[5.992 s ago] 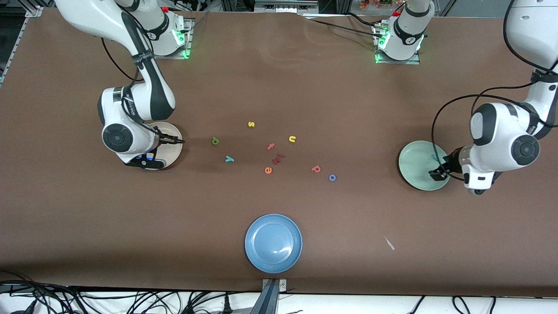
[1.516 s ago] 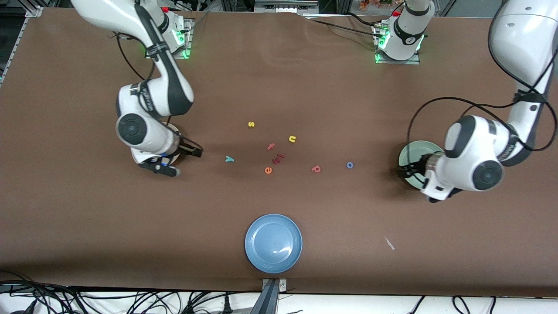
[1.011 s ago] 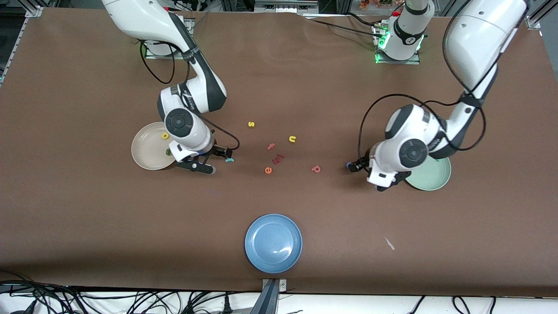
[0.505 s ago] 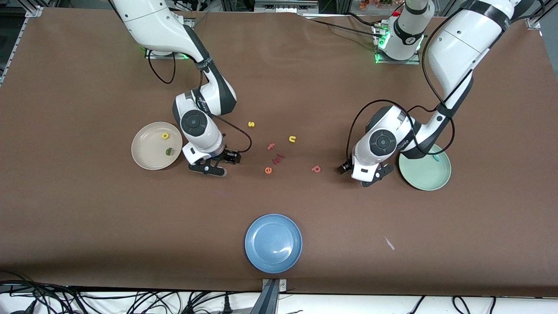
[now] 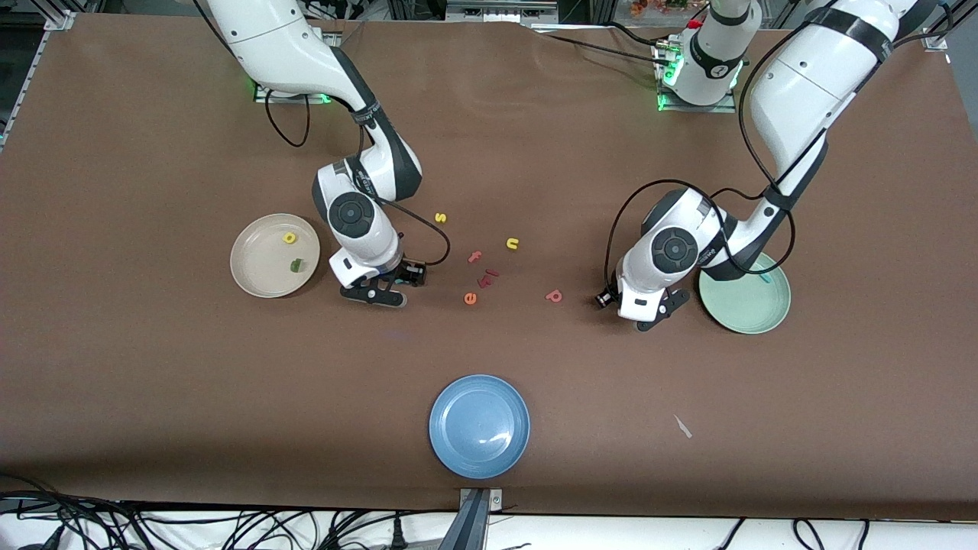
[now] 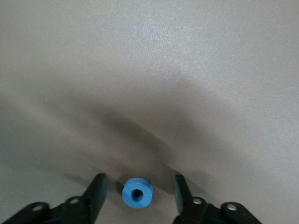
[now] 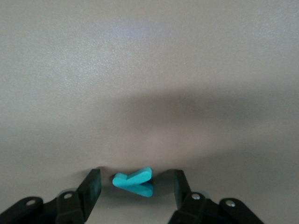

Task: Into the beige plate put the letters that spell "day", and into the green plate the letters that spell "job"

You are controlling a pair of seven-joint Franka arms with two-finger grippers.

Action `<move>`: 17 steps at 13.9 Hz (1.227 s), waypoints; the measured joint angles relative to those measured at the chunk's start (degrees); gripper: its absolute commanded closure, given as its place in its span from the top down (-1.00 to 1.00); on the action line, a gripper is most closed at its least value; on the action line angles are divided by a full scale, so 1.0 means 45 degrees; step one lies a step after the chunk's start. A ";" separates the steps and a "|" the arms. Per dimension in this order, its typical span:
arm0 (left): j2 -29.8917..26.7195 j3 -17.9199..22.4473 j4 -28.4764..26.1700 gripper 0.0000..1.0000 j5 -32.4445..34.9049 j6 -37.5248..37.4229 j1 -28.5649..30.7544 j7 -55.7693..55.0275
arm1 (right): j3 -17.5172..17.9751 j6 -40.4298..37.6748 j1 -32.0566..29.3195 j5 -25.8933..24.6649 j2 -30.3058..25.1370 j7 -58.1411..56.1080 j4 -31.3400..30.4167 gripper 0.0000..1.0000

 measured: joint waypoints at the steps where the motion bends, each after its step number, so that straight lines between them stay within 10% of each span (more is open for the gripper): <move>1: -0.0001 -0.0012 0.0027 -0.81 0.0000 0.0061 0.0000 -0.0011 | -0.0001 0.0041 0.0008 0.0000 0.0027 0.0000 0.0001 -0.27; 3: -0.0001 -0.0035 0.0104 -1.00 0.0000 0.0070 0.0002 -0.0010 | -0.0012 0.0037 0.0009 0.0000 0.0007 0.0000 0.0065 -0.52; 10: -0.1079 -0.0174 0.0514 -1.00 0.0000 -0.1300 0.1271 0.0782 | -0.0299 -0.0689 0.0019 -0.0001 -0.0200 -0.0585 0.0350 -0.50; 17: -0.2272 -0.2544 0.0377 -1.00 0.0002 -0.5002 0.6622 0.5444 | -0.2713 -0.4052 -0.0045 0.0004 -0.1297 -0.4863 0.0411 -0.46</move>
